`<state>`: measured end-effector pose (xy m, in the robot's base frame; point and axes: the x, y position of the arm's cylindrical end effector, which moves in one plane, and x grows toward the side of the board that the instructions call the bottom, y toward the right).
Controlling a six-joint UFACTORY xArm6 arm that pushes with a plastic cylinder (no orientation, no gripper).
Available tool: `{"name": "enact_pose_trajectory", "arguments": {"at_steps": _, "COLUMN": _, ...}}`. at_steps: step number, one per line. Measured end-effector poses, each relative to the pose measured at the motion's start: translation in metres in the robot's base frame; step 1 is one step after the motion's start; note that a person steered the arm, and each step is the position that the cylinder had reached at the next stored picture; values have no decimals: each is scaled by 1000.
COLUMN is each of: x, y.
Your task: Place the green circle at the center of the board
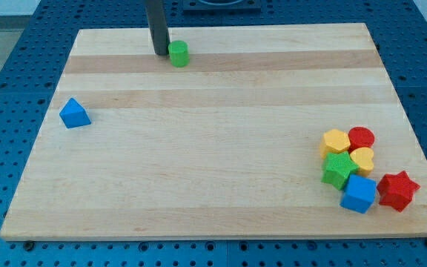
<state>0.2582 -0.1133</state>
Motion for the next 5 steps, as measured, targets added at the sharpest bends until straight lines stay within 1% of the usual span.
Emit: {"name": "enact_pose_trajectory", "arguments": {"at_steps": 5, "x": 1, "y": 79}}
